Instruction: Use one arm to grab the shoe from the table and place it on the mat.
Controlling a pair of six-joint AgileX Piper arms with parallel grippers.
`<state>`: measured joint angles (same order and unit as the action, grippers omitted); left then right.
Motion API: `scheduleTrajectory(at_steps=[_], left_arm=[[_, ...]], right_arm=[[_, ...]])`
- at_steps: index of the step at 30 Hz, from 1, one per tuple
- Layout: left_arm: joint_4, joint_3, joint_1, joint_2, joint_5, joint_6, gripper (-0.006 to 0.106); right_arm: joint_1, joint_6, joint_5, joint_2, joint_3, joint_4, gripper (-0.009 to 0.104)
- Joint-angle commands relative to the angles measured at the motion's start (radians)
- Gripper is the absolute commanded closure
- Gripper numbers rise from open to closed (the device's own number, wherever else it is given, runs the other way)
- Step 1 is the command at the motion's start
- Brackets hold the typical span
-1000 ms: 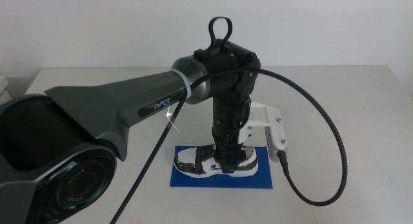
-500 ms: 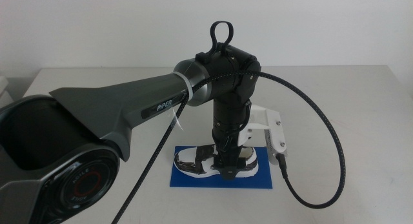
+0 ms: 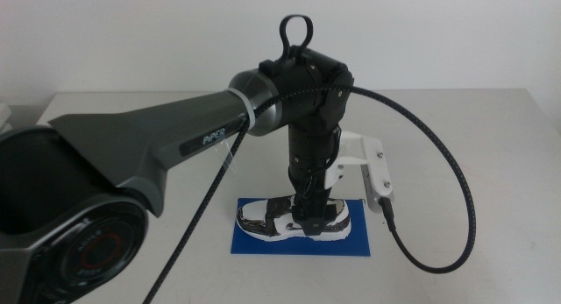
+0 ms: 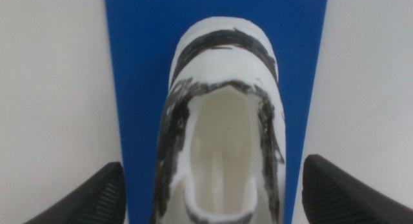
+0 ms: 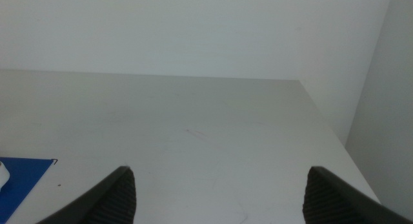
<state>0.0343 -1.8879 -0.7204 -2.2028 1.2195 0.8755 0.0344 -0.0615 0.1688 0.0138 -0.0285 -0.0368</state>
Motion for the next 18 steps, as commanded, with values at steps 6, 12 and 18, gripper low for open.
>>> scheduleTrajectory(at_steps=[6, 12, 18], left_arm=[[0.000, -0.021, -0.007, 0.124, 0.099, -0.015, 0.007], [-0.034, -0.021, -0.005, 0.178, 0.099, -0.044, 0.007], [-0.064, -0.021, -0.005, 0.273, 0.099, -0.063, 0.007]], right_arm=[[0.005, -0.013, -0.079, 0.021, 0.010, 0.008, 0.029], [0.005, -0.013, -0.079, 0.021, 0.010, 0.008, 0.029], [0.005, -0.013, -0.079, 0.021, 0.010, 0.008, 0.029]])
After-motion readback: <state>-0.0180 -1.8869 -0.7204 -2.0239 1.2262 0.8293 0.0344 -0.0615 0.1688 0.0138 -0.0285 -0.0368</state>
